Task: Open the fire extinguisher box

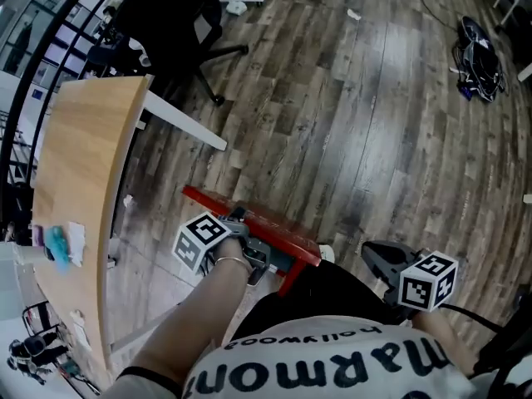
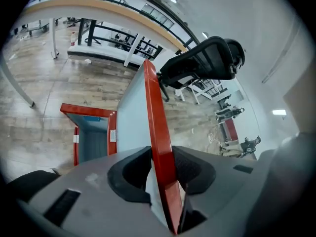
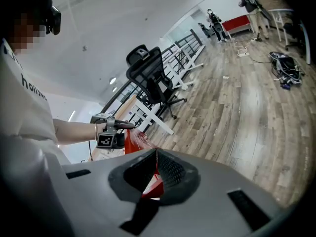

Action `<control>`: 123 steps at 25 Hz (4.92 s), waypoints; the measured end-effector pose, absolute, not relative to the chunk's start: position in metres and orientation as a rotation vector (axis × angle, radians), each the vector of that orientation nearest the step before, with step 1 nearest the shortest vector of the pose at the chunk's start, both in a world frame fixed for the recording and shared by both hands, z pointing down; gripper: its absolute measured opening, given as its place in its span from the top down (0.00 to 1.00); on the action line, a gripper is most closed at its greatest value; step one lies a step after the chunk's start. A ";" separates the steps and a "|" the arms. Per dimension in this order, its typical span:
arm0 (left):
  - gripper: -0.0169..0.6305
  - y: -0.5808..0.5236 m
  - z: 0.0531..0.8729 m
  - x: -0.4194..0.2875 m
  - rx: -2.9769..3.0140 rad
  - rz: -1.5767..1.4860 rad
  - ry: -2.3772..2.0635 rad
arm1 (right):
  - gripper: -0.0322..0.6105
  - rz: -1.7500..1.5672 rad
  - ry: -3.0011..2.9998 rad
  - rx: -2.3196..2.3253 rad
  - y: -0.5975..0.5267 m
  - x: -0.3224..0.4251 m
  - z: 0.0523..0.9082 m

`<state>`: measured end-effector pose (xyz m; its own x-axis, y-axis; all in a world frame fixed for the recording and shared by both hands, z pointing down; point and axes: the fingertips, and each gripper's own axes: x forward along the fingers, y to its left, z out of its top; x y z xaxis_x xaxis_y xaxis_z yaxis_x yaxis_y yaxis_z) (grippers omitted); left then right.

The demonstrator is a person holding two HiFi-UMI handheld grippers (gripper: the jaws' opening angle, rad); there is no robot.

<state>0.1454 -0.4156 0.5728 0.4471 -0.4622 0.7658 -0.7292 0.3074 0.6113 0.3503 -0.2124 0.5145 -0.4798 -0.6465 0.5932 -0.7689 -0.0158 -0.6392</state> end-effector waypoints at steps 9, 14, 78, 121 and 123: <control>0.79 -0.427 0.578 0.162 1.300 0.289 -1.264 | 0.93 1.473 -2.111 1.607 -0.213 0.365 0.515; 0.76 -0.438 0.587 0.176 1.292 0.310 -1.294 | 0.93 1.352 -2.143 1.623 -0.256 0.374 0.522; 0.54 -0.482 0.630 0.241 1.395 0.397 -1.499 | 0.93 1.393 -2.301 1.570 -0.356 0.371 0.594; 0.96 -0.288 0.312 -0.001 2.742 0.175 -0.139 | 0.93 0.763 -2.497 1.545 -0.300 0.059 0.366; 0.96 -0.280 0.300 -0.024 2.754 0.099 -0.180 | 0.93 0.715 -2.524 1.519 -0.286 0.039 0.352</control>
<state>-0.0236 -0.2801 0.2998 0.9893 -0.1118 0.0932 -0.1385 -0.9204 0.3657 0.0388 -0.2855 0.3518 -0.4935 -0.8058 0.3272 -0.8577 0.3887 -0.3365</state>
